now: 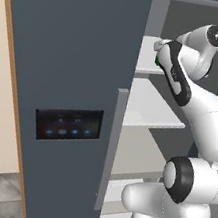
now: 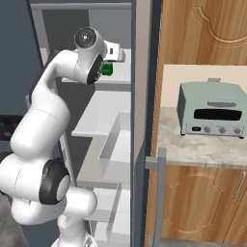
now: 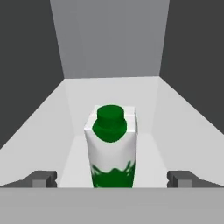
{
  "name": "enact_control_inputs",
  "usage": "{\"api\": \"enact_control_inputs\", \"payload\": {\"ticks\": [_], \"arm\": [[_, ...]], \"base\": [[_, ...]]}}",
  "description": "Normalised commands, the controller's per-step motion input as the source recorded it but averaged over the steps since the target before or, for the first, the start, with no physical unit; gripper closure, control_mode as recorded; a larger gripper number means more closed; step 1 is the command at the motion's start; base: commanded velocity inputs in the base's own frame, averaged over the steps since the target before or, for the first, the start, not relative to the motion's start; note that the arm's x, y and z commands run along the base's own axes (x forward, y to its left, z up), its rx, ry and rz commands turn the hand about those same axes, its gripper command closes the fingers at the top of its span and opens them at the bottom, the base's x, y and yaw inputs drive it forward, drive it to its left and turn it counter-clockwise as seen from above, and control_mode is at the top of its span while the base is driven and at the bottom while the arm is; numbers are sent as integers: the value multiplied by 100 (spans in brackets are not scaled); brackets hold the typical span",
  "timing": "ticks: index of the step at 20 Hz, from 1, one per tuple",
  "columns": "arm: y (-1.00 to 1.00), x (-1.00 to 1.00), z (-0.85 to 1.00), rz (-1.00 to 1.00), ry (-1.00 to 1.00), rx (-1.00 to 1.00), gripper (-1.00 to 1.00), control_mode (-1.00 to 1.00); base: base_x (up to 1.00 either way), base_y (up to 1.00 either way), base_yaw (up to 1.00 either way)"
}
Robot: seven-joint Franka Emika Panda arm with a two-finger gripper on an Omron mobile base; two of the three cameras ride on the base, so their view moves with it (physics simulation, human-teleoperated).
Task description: Take a sugar cube from the saucer and place it inside the coffee. Then, grab milk from the fridge and place it next to the coffee on the counter to sweeten the coffee.
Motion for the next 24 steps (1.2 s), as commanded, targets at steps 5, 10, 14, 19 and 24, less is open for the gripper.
{"api": "enact_control_inputs", "payload": {"ticks": [5, 10, 14, 19, 24], "arm": [[0, 32, -11, 1, 0, 1, -100, -100], [0, 29, -3, 1, 0, 2, -100, -100], [0, 29, 0, 1, 0, 2, -100, -100], [0, 27, -1, 1, 0, 1, -100, -100], [-2, 6, -1, 1, 0, 0, 100, -100]], "base": [[0, 0, 0], [0, 0, 0], [0, 0, 0], [0, 0, 0], [0, 0, 0]]}}
